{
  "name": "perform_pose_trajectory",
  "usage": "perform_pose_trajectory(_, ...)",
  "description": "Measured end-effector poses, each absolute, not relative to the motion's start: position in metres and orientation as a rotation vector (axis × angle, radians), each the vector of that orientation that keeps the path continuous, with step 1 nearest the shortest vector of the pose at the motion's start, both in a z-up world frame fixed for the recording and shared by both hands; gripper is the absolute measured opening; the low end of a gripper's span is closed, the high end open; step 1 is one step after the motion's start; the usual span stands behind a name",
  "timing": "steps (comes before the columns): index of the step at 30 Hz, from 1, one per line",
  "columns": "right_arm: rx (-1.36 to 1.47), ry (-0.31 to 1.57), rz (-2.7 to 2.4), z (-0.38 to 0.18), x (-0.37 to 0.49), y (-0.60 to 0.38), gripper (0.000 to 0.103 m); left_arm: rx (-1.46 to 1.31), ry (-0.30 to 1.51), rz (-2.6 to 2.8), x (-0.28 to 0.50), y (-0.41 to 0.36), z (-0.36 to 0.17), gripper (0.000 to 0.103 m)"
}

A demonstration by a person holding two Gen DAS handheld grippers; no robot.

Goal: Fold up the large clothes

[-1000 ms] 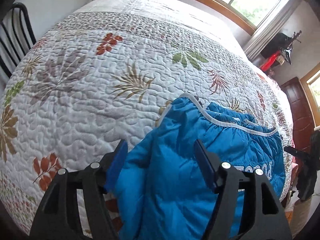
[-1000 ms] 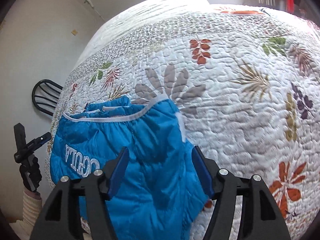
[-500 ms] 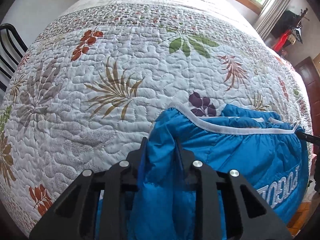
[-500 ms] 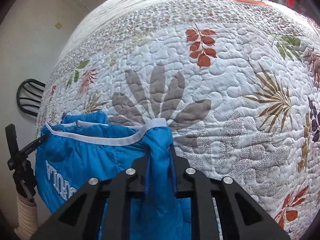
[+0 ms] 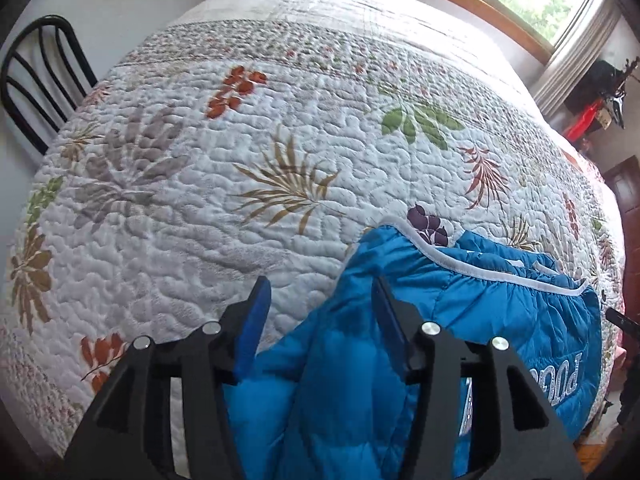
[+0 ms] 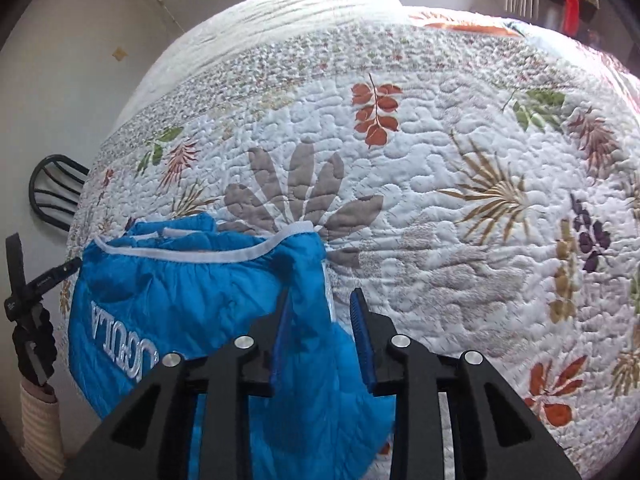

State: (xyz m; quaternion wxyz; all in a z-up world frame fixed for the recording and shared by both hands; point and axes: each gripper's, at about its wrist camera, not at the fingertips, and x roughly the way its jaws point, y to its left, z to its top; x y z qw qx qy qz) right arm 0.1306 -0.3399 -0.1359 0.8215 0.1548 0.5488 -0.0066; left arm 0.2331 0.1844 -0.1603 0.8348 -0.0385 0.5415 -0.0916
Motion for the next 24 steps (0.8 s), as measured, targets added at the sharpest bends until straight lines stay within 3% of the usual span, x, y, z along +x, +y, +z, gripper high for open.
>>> perform_pose_trajectory(8,0.212,1.245,0.113,-0.116,0.053,-0.283,0.023,-0.032,1.096,-0.052,0.129,0.217,-0.128,0.059)
perform_pose_trajectory(15,0.259,1.363,0.115,-0.158,0.025,-0.265,0.021,-0.229,1.229,0.070,0.052,0.237,-0.158,0.069)
perform_pose_trajectory(24,0.278,1.433,0.102,-0.202,0.032,-0.264,0.017,-0.410,1.262,0.080,0.030,0.229,-0.187,0.073)
